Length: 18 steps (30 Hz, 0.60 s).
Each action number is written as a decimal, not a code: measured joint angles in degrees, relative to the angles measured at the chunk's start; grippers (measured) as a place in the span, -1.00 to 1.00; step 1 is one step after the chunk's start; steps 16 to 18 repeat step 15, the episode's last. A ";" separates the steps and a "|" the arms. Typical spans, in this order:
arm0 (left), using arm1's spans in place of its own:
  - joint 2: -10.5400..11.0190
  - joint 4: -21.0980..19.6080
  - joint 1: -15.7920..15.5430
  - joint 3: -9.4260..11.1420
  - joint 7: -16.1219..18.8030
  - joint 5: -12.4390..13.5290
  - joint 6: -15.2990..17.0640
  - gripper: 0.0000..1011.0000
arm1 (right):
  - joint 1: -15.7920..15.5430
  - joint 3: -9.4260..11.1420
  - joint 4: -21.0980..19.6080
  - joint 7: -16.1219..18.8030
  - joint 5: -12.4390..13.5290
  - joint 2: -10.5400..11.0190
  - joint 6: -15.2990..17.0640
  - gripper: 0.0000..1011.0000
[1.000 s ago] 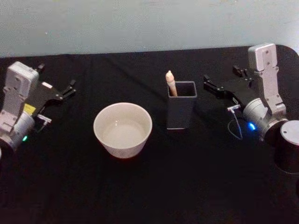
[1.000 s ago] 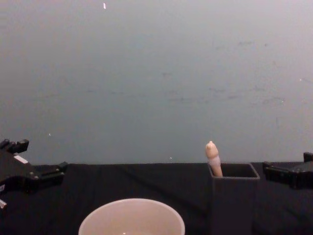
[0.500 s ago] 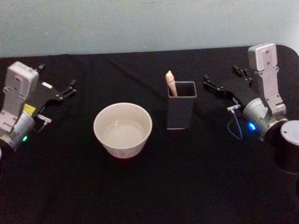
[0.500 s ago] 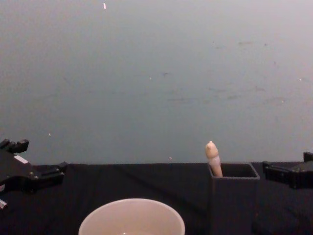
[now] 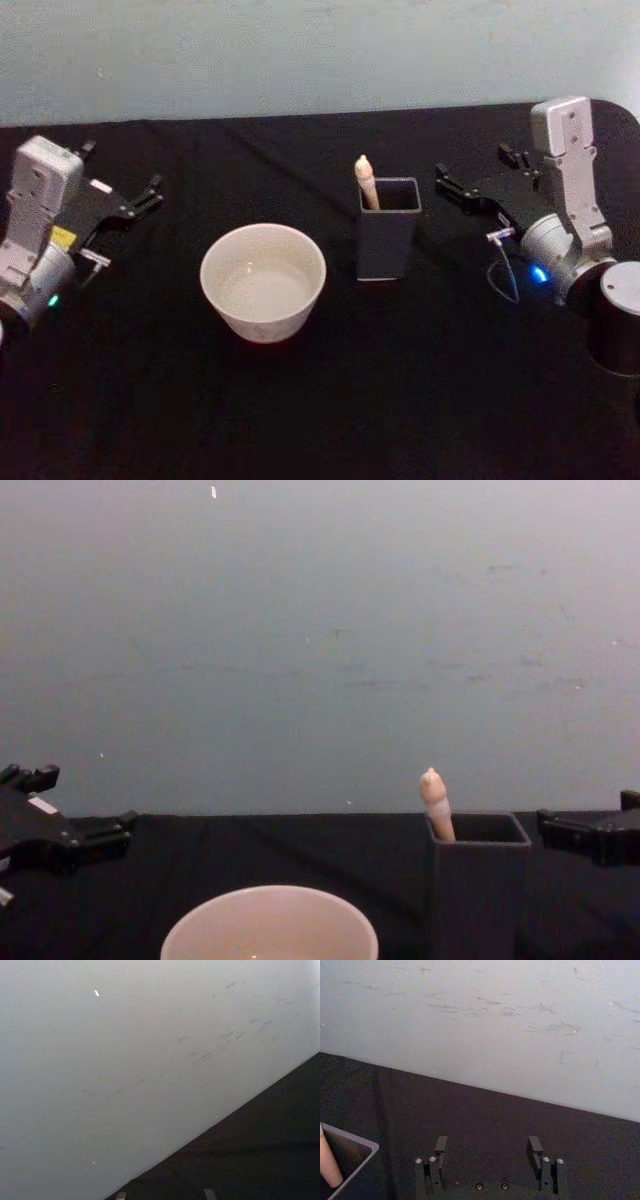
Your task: Pick up the stirring spoon with one hand, stir inside the cup, then place it back in its original position.
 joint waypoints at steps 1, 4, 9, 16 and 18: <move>0.00 0.00 0.00 0.00 0.00 0.00 0.00 0.98 | 0.00 0.00 0.00 0.00 0.00 0.00 0.00 0.98; 0.00 0.00 0.00 0.00 0.00 0.00 0.00 0.98 | 0.00 0.00 0.00 0.00 0.00 0.00 0.00 0.98; 0.00 0.00 0.00 0.00 0.00 0.00 0.00 0.98 | 0.00 0.00 0.00 0.00 0.00 0.00 0.00 0.98; 0.00 0.00 0.00 0.00 0.00 0.00 0.00 0.98 | 0.00 0.00 0.00 0.00 0.00 0.00 0.00 0.98; 0.00 0.00 0.00 0.00 0.00 0.00 0.00 0.98 | 0.00 0.00 0.00 0.00 0.00 0.00 0.00 0.98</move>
